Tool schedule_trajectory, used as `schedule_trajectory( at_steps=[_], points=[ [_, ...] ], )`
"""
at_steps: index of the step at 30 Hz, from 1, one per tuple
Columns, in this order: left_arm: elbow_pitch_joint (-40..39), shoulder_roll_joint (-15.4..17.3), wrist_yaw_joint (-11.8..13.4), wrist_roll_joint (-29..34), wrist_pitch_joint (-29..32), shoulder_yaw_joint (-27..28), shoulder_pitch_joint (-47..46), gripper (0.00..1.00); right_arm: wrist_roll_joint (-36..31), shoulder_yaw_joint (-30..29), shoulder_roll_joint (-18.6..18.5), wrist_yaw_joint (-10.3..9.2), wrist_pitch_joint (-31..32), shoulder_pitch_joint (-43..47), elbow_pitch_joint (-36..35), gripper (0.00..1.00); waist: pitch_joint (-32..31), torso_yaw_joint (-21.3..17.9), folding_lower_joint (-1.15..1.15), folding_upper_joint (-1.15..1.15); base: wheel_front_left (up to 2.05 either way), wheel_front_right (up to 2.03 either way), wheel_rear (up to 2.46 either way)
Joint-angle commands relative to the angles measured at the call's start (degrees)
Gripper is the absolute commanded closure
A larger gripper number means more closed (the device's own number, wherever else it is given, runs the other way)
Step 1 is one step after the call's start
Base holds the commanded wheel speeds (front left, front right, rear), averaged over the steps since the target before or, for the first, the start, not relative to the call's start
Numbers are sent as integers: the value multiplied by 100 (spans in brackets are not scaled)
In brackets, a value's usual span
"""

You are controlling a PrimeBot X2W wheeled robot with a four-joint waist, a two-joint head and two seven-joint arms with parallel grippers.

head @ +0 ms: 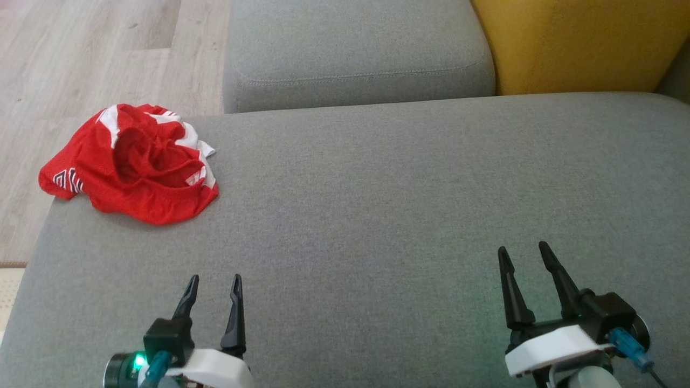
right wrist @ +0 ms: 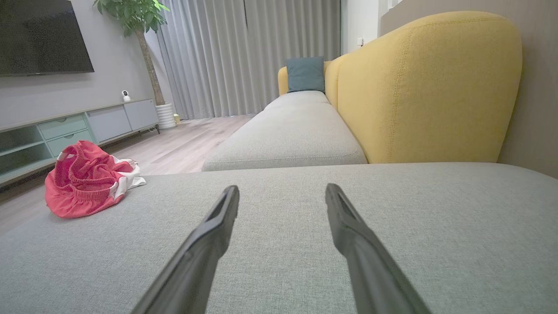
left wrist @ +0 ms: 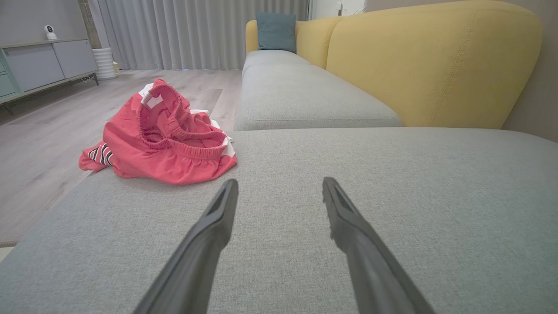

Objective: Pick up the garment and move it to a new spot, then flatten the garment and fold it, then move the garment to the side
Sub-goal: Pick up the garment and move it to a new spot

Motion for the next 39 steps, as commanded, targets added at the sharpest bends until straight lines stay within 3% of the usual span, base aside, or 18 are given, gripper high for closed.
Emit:
schedule_trajectory(
  at_steps=[1, 13, 18, 23, 35, 39],
  points=[
    [-173, 18, 42, -7, -77, 224, -204, 0, 17, 117, -50, -5, -78, -138, -159, 0, 2, -1, 0, 0, 0, 0, 0],
    [-161, 14, 51, 6, -77, 234, -210, 0, 17, 83, -50, -5, -78, -132, -151, 0, -4, 24, 0, 0, 0, 0, 0],
    [-167, 13, 41, 17, -77, 207, -236, 0, 15, 41, -50, -5, -78, -96, -178, 0, -5, 206, 0, 0, 0, 0, 0],
    [-181, 12, 26, 40, -77, 174, -262, 0, 48, 35, -50, -5, -78, -57, -211, 0, -20, 658, 0, 0, 0, 0, 0],
    [-285, 66, -47, 112, -77, 160, -292, 0, 244, 151, -50, -5, -78, -32, -284, 0, -69, 2168, 0, 0, 0, 0, 0],
    [-304, 93, -47, 124, -77, 178, -295, 0, 287, 189, -50, -5, -78, -50, -283, 0, -70, 2446, 0, 0, 0, 0, 0]
  ],
)
